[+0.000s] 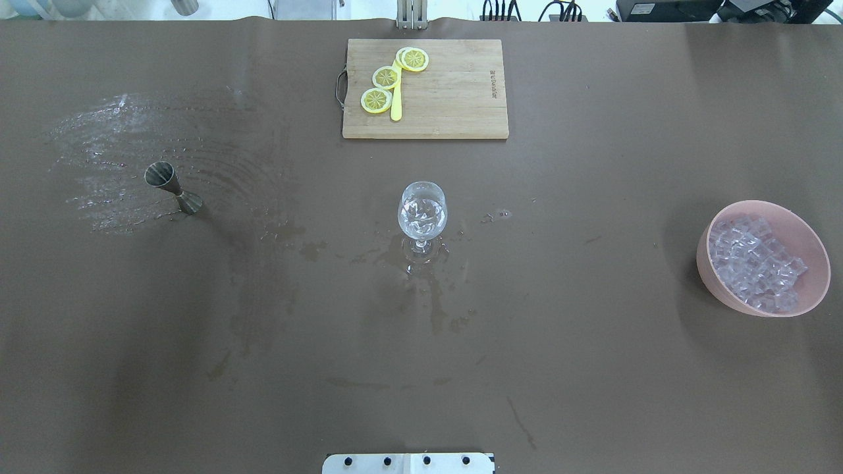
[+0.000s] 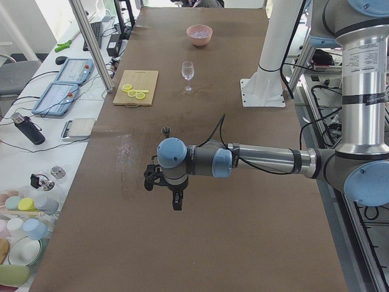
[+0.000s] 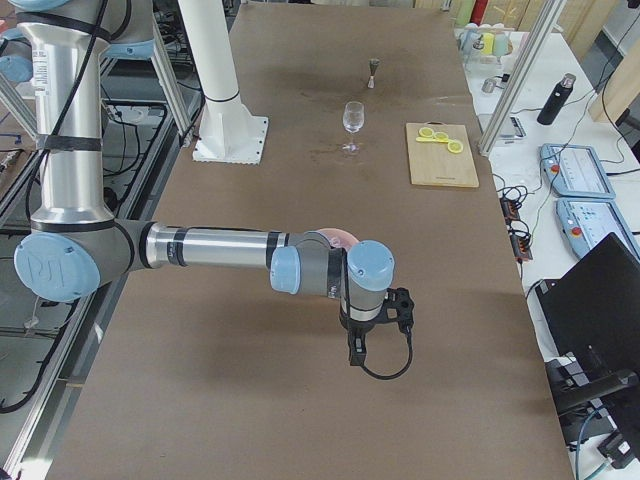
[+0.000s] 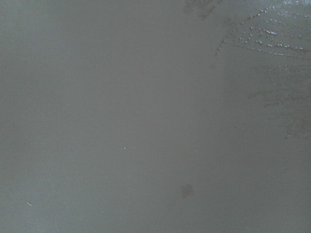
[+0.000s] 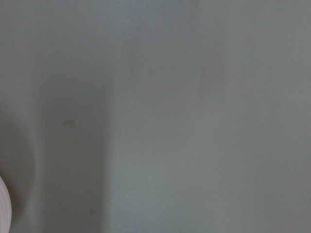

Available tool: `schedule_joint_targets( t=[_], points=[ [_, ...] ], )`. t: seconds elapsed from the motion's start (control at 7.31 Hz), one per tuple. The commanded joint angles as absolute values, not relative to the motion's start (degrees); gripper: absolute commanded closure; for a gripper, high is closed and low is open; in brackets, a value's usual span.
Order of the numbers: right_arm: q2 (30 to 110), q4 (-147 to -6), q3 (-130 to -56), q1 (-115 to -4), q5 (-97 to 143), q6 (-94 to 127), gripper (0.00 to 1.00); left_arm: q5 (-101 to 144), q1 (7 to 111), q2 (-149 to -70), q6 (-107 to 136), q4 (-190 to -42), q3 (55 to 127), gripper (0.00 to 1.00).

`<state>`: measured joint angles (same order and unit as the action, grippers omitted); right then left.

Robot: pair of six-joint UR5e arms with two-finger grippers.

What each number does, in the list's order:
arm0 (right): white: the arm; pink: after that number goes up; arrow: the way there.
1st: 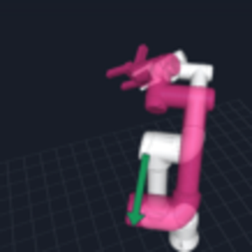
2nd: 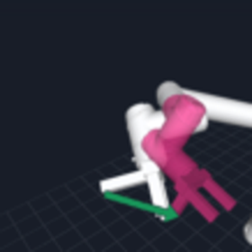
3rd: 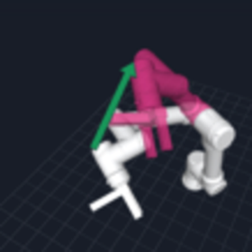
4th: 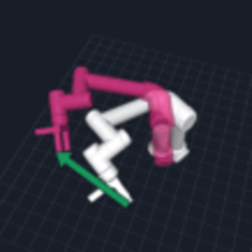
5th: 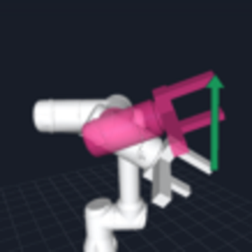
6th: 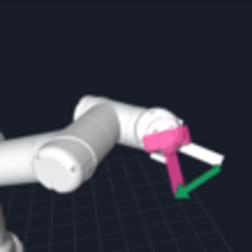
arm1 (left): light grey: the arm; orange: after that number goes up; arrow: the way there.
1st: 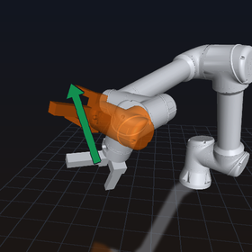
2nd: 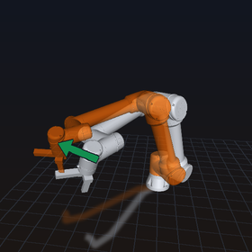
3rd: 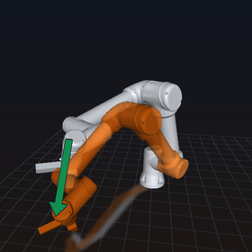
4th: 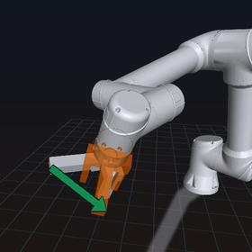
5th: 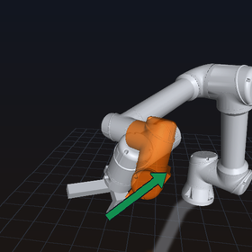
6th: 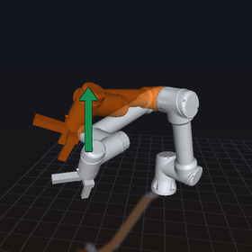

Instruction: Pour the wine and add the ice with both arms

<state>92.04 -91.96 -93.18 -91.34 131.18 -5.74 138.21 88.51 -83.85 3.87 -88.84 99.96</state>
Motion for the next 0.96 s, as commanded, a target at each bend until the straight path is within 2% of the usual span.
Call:
schedule_joint_targets(
  t=[0.0, 0.82],
  points=[
    [92.46, -91.85, -96.40, -91.41, 130.87, -6.24, 0.00, 138.25, 88.51, -83.85, 3.87, -88.77, 100.02, 0.02],
    [92.64, -91.93, -97.12, -91.41, 130.69, -6.33, 0.00, 138.08, 88.51, -84.02, 3.87, -88.86, 99.93, 0.02]
  ],
)
